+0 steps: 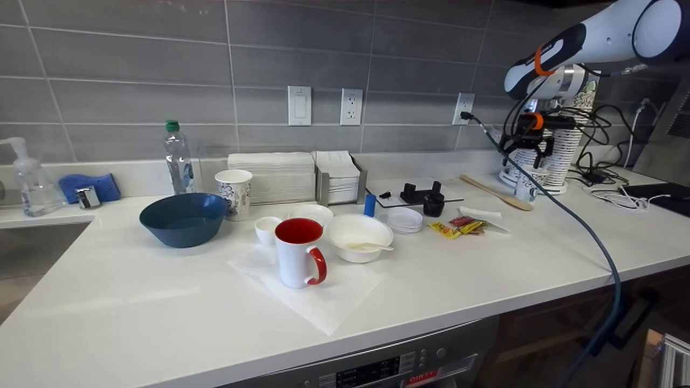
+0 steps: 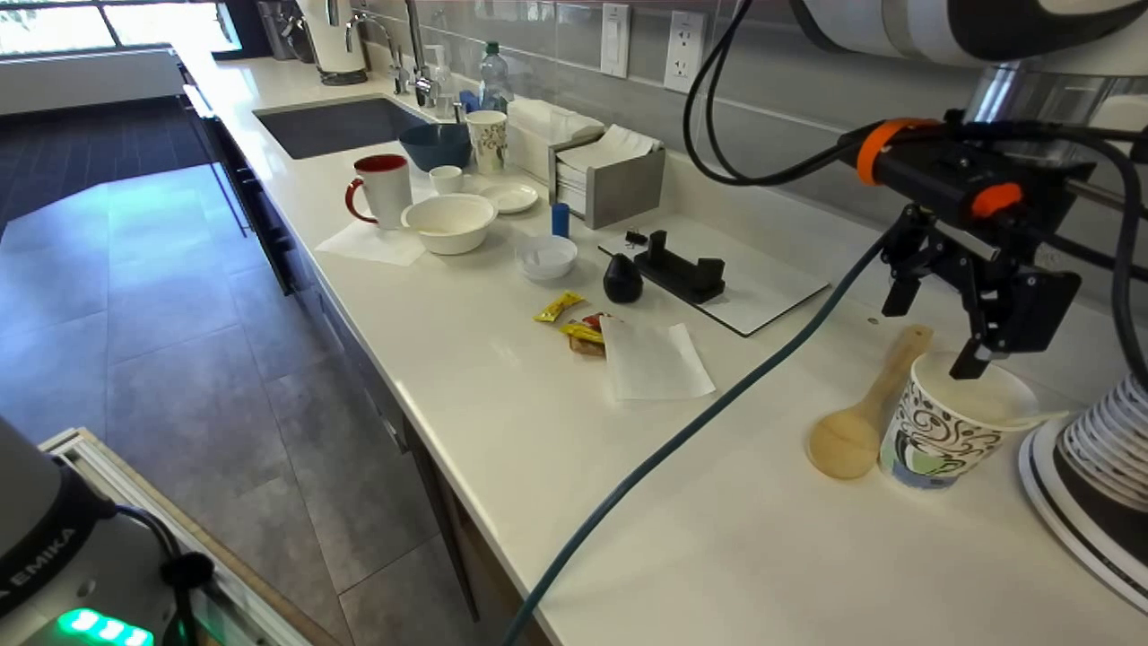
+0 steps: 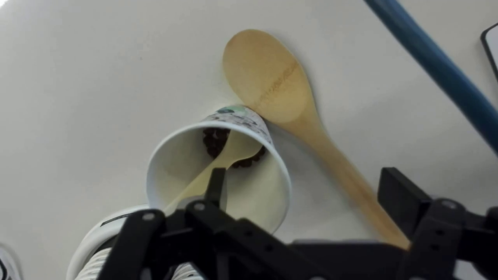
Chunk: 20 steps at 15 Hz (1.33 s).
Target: Put the paper cup on the blue bloc on the left
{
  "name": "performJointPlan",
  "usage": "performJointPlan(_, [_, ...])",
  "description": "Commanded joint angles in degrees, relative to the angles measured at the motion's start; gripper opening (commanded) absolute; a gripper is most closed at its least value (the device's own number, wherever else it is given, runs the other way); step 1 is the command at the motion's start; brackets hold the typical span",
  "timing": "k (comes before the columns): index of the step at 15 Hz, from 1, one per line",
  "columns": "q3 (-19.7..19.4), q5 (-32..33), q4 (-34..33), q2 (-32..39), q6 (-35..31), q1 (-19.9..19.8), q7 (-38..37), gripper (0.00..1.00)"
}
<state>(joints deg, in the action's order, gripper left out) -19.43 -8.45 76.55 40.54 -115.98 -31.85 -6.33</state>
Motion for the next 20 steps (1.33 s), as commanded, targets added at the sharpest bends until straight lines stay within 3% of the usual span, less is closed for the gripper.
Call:
performJointPlan(1, [1.3, -0.5, -4.5, 2.8, 2.5, -1.6, -1.1, 0.74])
performJointPlan(4, [1.6, -0.6, -5.5, 3.7, 3.2, -2.1, -1.2, 0.64])
performJointPlan(12, [1.4, -0.2, -6.0, 3.6, 5.9, -3.2, -2.1, 0.05])
performJointPlan(14, [0.9, 0.4, -5.3, 2.9, 8.0, -3.2, -3.3, 0.00])
performJointPlan(20, [-2.7, -0.3, -0.1, -1.7, 8.4, -2.2, -7.2, 0.01])
